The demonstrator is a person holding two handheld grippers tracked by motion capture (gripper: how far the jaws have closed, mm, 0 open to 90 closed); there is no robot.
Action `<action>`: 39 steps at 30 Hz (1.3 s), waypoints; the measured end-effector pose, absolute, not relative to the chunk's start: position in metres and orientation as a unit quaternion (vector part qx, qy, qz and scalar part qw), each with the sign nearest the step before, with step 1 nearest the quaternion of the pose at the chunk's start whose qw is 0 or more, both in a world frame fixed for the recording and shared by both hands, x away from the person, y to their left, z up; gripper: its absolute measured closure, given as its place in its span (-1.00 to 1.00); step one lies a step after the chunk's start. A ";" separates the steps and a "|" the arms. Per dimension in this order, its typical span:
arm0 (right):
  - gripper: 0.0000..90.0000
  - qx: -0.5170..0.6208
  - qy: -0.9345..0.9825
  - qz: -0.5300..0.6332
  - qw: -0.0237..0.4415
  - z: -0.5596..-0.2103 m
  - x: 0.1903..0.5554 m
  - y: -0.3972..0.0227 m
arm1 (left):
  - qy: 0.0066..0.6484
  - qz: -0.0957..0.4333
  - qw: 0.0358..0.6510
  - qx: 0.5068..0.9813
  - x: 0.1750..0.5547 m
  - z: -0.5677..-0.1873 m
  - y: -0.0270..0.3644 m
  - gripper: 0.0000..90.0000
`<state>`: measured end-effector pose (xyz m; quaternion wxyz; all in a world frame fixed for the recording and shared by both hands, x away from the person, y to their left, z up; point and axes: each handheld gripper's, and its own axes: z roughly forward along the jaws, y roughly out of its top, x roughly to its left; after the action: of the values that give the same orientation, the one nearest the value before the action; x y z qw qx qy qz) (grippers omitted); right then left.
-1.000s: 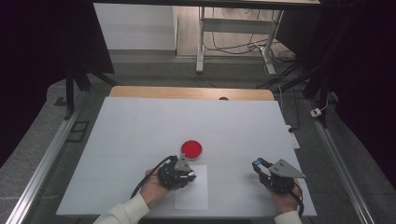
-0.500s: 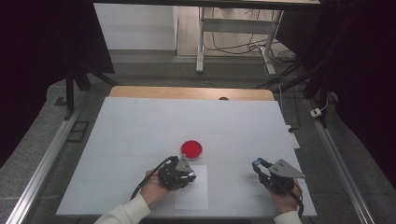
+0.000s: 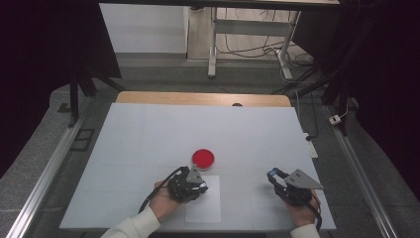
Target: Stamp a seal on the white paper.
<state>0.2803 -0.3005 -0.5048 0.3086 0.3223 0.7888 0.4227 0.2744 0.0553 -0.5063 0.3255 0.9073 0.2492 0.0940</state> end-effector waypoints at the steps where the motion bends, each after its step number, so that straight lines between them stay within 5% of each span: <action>1: 0.45 0.322 0.789 0.422 0.309 -0.505 0.280 -0.301 | 0.249 0.096 0.324 0.908 0.274 -0.506 0.055 0.69; 39: 0.45 0.323 0.786 0.426 0.309 -0.504 0.280 -0.302 | 0.260 0.087 0.383 0.882 0.275 -0.486 0.070 0.68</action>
<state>0.2802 -0.3017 -0.5043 0.3094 0.3231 0.7863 0.4260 0.2747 0.0705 -0.4856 0.3833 0.8818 0.2604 0.0871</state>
